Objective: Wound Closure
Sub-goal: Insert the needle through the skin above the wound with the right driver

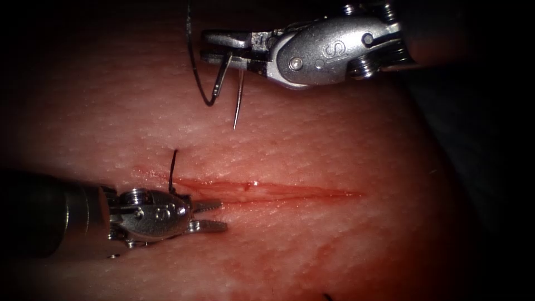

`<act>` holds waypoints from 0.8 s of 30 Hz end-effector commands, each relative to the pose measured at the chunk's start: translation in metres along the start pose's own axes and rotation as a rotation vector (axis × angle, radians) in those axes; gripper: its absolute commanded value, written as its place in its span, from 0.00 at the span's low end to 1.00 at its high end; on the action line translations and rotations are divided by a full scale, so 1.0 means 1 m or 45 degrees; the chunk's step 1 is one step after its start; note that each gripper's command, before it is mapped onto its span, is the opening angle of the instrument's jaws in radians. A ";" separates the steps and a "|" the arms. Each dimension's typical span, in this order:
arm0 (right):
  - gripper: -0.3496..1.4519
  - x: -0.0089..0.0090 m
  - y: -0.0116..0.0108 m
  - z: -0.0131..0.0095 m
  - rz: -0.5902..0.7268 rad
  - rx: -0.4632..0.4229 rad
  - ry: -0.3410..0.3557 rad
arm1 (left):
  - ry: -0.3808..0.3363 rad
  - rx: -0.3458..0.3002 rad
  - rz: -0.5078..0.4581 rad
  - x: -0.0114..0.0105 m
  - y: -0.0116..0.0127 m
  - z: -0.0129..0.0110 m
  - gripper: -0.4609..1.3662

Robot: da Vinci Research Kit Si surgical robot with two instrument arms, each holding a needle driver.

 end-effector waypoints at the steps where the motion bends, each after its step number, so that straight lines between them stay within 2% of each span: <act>1: 0.00 0.0000 -0.0001 0.0000 -0.002 -0.010 0.000 | -0.005 -0.005 0.001 0.0000 0.0001 -0.0002 0.35; 24: 0.00 -0.0008 -0.0028 0.0010 -0.033 0.033 -0.021 | -0.013 -0.007 -0.006 0.0003 0.0007 -0.0011 0.38</act>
